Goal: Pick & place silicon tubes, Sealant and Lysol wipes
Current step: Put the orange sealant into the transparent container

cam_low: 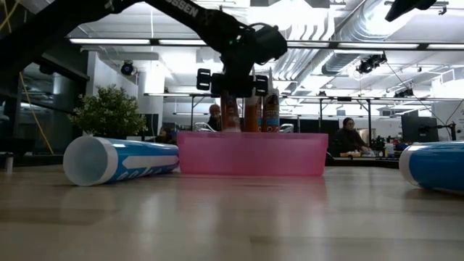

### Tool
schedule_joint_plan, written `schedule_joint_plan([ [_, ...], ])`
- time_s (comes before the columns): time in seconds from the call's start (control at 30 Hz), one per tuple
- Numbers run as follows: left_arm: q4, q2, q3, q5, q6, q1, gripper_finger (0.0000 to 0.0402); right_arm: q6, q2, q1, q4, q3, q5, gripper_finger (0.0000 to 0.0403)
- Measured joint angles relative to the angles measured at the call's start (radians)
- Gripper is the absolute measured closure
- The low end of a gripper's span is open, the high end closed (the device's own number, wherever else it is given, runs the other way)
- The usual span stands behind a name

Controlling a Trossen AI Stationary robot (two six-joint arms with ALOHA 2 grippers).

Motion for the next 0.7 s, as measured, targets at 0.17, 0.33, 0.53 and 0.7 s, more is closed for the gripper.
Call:
schedule_joint_plan([
  [0.17,-0.001,0.000,0.000,0.021,0.008,0.000,0.0224,0.000,0.000,0.000,-0.001,0.000,0.000,0.0403],
  [0.33,-0.005,0.000,0.000,0.038,0.008,0.000,0.0201,0.000,0.000,0.000,-0.001,0.000,0.001,0.0403],
  [0.53,-0.004,-0.003,0.000,0.017,0.008,0.000,0.0112,0.000,0.000,0.000,0.000,0.000,0.002,0.0403],
  [0.7,-0.006,-0.003,0.000,0.014,0.009,0.000,0.0112,0.001,0.000,0.000,0.000,0.000,0.003,0.0403],
])
